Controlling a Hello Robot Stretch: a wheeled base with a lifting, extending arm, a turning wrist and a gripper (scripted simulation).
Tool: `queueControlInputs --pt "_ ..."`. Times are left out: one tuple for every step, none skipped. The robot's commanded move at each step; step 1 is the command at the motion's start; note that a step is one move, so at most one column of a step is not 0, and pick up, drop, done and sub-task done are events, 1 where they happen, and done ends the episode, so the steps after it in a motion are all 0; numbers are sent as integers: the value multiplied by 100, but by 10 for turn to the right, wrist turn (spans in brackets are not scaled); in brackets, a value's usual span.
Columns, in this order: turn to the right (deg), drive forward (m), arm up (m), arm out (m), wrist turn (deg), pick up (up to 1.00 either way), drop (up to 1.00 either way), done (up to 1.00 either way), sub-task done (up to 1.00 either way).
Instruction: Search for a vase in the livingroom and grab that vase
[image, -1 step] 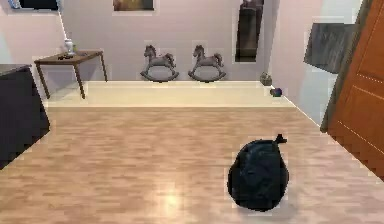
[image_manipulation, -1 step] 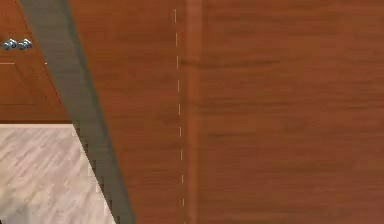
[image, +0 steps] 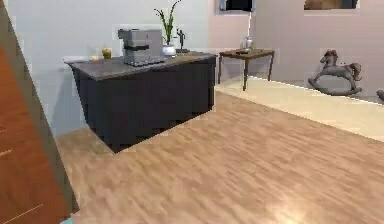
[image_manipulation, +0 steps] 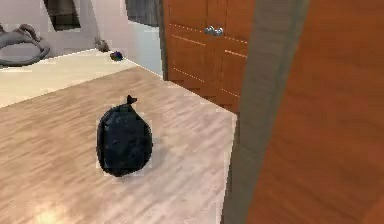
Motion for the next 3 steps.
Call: queueControlInputs --pt "-420 0 0 0 0 0 0 0 0" --pt "0 25 0 0 0 0 0 0 0" --pt "450 0 0 0 0 0 0 0 0"
